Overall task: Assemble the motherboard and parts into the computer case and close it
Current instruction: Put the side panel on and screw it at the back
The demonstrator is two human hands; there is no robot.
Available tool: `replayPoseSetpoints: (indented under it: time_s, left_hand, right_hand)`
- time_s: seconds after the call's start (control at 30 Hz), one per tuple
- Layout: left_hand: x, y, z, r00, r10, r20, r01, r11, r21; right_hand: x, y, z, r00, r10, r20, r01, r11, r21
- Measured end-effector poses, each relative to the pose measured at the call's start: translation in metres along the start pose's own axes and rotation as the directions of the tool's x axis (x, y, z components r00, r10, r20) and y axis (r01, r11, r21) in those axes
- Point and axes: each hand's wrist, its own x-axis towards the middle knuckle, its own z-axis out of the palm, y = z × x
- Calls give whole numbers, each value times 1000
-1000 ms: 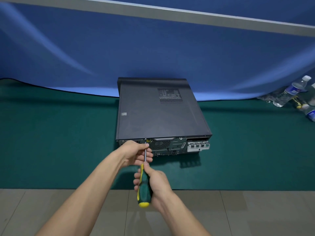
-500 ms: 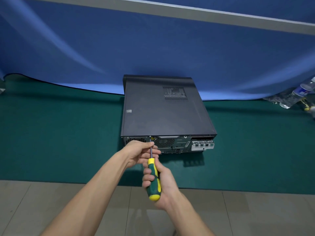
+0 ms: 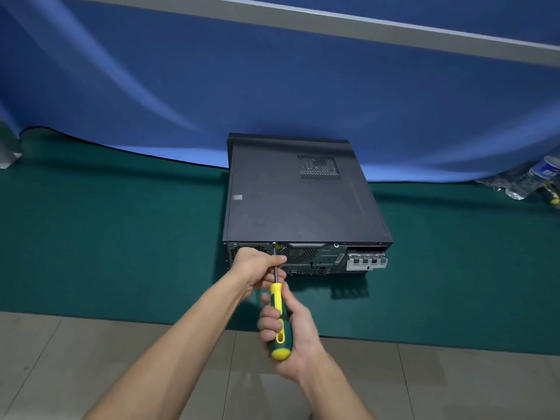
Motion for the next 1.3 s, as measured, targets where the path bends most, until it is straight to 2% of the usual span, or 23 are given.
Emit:
replayPoseSetpoints:
  time_s: [0.07,0.13,0.2,0.27,0.3,0.33,0.4,0.47,0.5,0.57,0.6,0.67,0.7,0.73,0.8,0.87,0.93,0.97,1.03,1.13,1.23,1.3]
  left_hand:
    - [-1,1,2,1000,-6,2,6,1000,5]
    - [0,2,1,1000,-12,3,12,1000,0]
    - [2,2,0,1000,-15,0,15,1000,2]
    - [3,-1,0,1000,-14,-5,14,1000,2]
    - [3,-3,1,1000,-7,-16,7,1000,3]
    - [3,-5,2,1000,5,-30,-5,1000,2]
    - [4,-7,3,1000,10,-29,-11,999,-39]
    - [2,-7,4,999,-12,53,16,997,-80]
    - [1,-5,4,995,-26,98,34,996,-82]
    - [1,-2,2,992,-38,124,45,997,-57]
    - [2,0,1,994,-37,106,41,999,-30]
    - [3,1,3,998,-20,51,17,998,60]
    - [3,2,3,1000,-6,27,3,994,108]
    - [4,2,4,1000,8,11,-10,990,144]
    - [4,1,3,999,15,34,-19,989,148]
    - [3,3,-6,986,-54,156,44,997,63]
    - [3,5,-16,957,-102,272,112,993,-23]
    - [4,6,-20,952,-106,286,118,993,-23]
    - [3,7,-20,962,-106,252,106,994,14]
    - [6,8,-14,989,-80,122,69,993,91]
    - [8,4,-14,998,-45,40,39,991,128]
    - [8,1,-12,999,-30,28,26,992,120]
  right_hand:
    - [-2,-2,-1,1000,-6,11,7,994,-105]
    - [-3,-3,2,994,-74,-84,43,943,-331]
    - [0,-2,5,938,-277,-206,107,801,-589]
    - [5,0,6,855,-450,-259,143,684,-715]
    - [6,0,7,857,-445,-259,158,707,-689]
    - [5,-1,7,892,-378,-249,163,782,-602]
    - [1,-7,5,975,-145,-168,89,950,-300]
    - [-2,-16,0,999,-9,-41,6,997,-81]
    - [-3,-18,-3,1000,5,-7,-5,997,-71]
    - [-3,-20,-3,1000,-4,-16,1,978,-209]
    - [-4,-19,-1,998,-35,-46,17,941,-338]
    - [-3,-13,2,975,-172,-137,50,781,-622]
    - [-2,-9,3,947,-265,-182,59,699,-712]
    - [-1,-6,3,916,-340,-212,74,665,-743]
    - [1,-5,3,912,-336,-237,120,769,-628]
    - [0,-6,3,973,-160,-164,91,926,-365]
    - [-2,-10,2,999,-34,-42,29,992,-127]
    - [-1,-11,0,1000,-16,-10,15,996,-86]
    - [0,-12,-2,1000,-8,7,8,992,-129]
    - [-2,-11,1,998,-28,-53,8,940,-341]
    - [-3,-2,6,965,-202,-165,64,795,-604]
    - [1,2,6,915,-341,-216,121,743,-658]
